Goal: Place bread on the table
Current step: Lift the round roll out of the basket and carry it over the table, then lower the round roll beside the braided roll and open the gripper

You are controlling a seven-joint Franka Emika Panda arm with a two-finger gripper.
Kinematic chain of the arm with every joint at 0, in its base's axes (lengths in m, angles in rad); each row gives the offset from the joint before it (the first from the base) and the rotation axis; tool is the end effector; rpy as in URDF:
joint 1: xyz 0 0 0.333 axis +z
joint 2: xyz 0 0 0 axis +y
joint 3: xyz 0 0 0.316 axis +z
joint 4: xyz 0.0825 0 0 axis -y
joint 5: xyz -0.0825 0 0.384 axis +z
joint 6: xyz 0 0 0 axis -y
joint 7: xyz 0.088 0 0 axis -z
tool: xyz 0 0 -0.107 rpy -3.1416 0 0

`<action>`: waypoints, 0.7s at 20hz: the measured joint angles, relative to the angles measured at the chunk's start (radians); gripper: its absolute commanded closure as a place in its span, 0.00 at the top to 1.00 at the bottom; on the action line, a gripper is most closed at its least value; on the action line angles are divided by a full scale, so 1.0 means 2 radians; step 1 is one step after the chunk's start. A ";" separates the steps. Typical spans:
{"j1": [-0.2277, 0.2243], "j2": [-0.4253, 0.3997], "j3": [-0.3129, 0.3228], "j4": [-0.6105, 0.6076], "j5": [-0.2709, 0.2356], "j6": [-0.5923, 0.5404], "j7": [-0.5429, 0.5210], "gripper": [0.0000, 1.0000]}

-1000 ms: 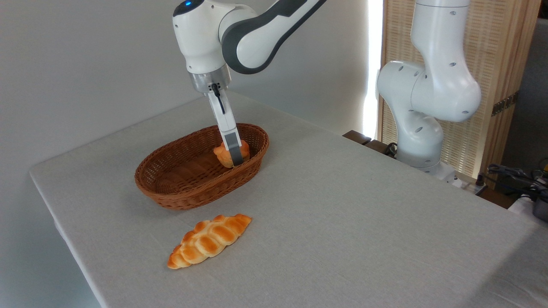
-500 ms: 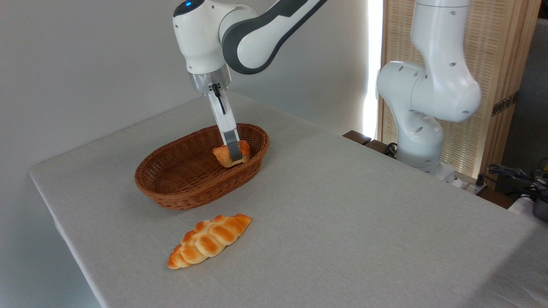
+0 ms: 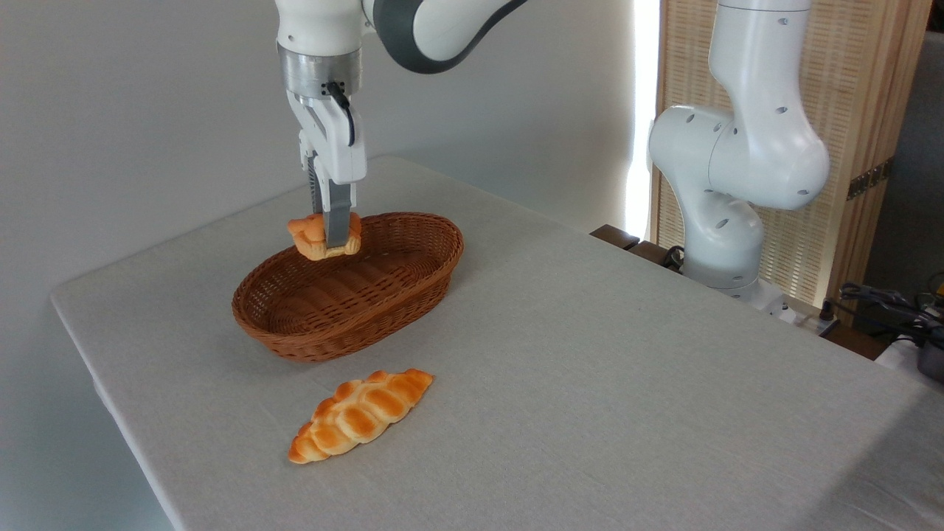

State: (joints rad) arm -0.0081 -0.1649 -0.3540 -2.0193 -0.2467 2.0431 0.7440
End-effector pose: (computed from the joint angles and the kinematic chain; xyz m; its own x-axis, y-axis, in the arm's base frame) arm 0.4880 -0.2092 0.5366 0.5138 -0.8218 0.2462 -0.8499 -0.5267 0.0156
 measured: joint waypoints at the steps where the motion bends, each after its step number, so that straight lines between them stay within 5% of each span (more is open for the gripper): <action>1: 0.001 -0.001 0.007 0.000 0.000 -0.007 0.003 0.41; 5: 0.002 -0.001 0.048 -0.013 0.035 -0.048 0.075 0.53; 8: 0.003 0.000 0.111 -0.031 0.048 -0.049 0.148 0.61; 11: 0.006 0.013 0.180 -0.041 0.049 -0.049 0.231 0.76; 14: 0.007 0.037 0.203 -0.049 0.062 -0.038 0.256 0.98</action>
State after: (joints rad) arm 0.0068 -0.0913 0.0517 -2.1174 -0.1235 1.9680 1.2556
